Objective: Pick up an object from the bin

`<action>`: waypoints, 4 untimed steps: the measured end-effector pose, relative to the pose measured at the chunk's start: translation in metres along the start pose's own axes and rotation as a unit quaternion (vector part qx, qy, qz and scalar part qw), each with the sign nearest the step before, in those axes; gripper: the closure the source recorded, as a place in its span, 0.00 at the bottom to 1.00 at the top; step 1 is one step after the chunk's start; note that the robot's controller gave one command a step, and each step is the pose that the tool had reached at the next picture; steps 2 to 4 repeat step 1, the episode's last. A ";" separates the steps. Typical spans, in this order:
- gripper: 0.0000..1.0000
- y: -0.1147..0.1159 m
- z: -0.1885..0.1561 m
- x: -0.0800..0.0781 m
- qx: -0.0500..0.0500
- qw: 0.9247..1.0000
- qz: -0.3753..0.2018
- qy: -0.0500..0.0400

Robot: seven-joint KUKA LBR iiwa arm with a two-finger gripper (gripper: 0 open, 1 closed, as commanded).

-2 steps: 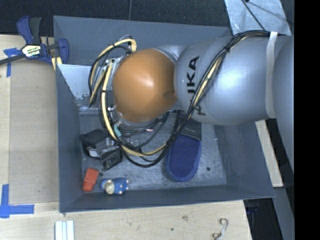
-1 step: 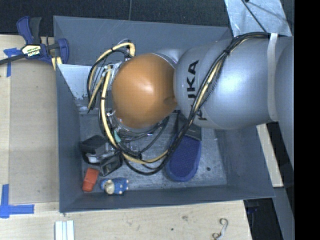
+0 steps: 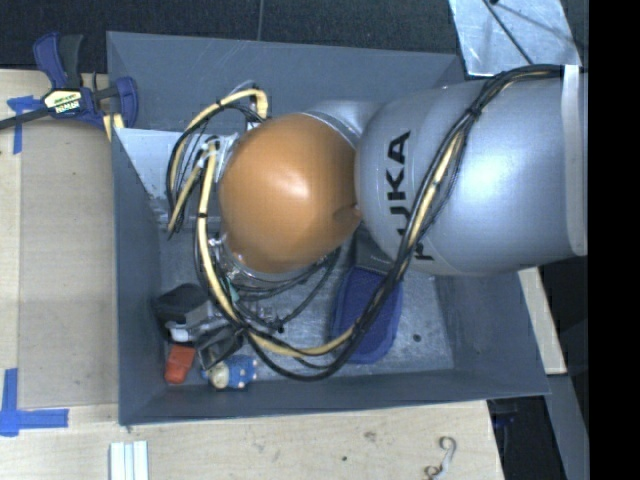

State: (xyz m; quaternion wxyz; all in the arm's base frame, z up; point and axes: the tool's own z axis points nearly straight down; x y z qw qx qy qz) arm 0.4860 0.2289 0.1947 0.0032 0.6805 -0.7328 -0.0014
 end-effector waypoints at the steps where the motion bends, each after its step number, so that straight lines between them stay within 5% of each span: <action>1: 1.00 -0.002 -0.043 0.017 0.002 1.000 -0.002 -0.001; 4: 1.00 -0.002 -0.043 0.017 0.002 1.000 -0.002 -0.001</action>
Offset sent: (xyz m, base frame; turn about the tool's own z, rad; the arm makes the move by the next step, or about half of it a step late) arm 0.0010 -0.0154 0.0429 -0.0085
